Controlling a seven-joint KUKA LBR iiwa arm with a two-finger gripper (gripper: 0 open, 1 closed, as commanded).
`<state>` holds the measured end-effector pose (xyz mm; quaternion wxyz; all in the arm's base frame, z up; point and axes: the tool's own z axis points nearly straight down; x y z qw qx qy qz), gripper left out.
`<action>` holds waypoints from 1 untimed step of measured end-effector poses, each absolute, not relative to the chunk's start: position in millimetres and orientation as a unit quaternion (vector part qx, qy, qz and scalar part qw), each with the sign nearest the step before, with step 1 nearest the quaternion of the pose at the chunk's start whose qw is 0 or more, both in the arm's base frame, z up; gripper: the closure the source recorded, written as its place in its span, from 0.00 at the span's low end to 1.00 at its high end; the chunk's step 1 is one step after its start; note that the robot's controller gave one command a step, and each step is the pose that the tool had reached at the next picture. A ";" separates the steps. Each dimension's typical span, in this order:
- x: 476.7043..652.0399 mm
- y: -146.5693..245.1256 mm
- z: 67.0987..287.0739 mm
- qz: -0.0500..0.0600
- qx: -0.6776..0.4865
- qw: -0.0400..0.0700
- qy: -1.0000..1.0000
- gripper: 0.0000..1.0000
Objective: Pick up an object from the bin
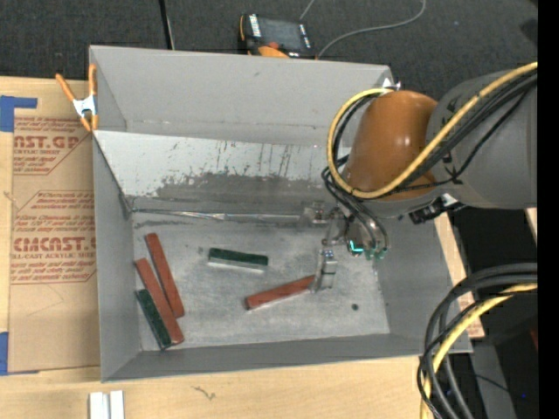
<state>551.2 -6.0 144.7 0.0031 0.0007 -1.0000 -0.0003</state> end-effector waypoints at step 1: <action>486.5 -2.0 67.0 0.000 0.047 0.000 -0.999 0.00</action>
Offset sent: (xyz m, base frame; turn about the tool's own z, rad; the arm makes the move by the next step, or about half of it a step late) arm -0.0634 0.0032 -0.0747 -0.0920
